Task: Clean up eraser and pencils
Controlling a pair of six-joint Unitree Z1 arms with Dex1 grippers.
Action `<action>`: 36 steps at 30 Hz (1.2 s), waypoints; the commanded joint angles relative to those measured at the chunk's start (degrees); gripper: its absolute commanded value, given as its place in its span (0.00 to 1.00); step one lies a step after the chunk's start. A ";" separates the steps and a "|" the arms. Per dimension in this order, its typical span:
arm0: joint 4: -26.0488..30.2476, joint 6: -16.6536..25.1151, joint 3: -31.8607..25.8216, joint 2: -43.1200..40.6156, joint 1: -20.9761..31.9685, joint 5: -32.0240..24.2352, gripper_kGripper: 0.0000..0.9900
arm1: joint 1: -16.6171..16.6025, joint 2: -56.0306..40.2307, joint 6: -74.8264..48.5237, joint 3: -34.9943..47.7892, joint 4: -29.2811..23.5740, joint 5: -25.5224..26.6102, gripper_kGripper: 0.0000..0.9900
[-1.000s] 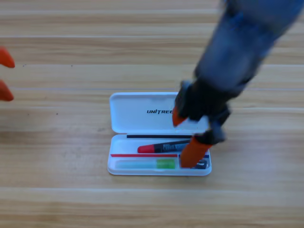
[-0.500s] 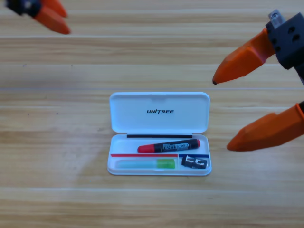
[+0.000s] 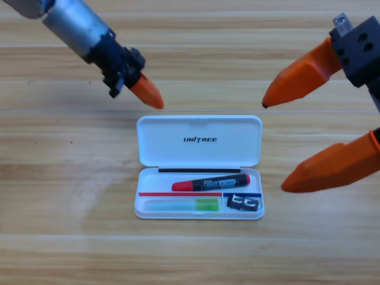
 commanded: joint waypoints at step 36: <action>5.77 6.36 6.62 4.71 -5.45 -6.04 0.00 | 0.76 -0.54 0.23 4.40 -2.45 1.14 0.93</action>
